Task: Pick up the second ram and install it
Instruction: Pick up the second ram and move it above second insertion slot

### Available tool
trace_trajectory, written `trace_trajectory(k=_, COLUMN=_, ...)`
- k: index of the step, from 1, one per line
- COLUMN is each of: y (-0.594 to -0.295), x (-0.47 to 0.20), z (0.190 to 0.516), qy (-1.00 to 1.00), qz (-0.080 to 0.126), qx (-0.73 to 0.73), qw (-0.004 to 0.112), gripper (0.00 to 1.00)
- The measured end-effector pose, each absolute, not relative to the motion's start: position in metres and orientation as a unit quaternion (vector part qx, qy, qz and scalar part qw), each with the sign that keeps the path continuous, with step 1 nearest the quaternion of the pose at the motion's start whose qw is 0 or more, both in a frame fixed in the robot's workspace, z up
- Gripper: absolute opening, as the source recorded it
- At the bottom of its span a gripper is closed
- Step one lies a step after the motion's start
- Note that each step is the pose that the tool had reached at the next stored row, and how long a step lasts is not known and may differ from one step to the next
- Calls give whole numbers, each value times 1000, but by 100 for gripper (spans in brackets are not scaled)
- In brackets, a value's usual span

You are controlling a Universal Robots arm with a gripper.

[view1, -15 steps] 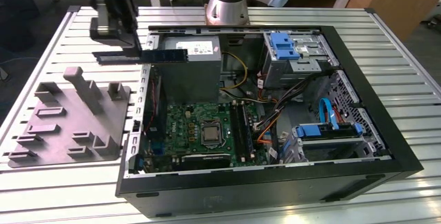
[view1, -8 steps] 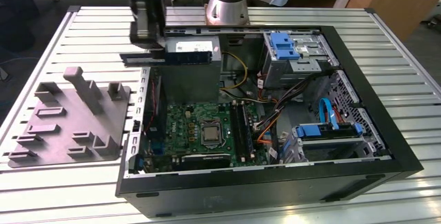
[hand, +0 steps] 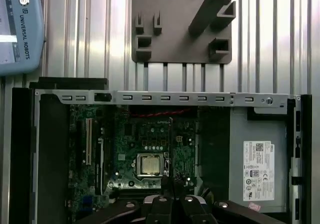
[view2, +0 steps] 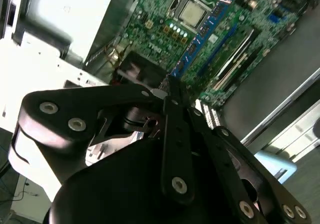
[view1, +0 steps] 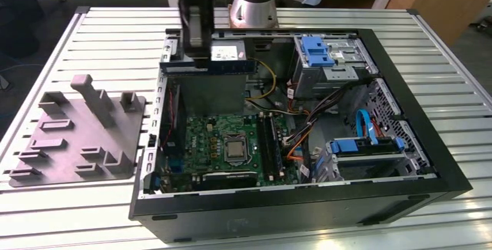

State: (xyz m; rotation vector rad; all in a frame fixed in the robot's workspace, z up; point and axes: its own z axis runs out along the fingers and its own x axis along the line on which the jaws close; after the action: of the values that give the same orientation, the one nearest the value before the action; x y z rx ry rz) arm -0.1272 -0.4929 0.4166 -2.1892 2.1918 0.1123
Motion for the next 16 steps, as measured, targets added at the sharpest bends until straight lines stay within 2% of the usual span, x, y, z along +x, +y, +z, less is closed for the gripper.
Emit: trace_trajectory(k=16, y=-493, x=-107, z=402, qy=707, qz=37, qx=-706, qw=20, gripper=11)
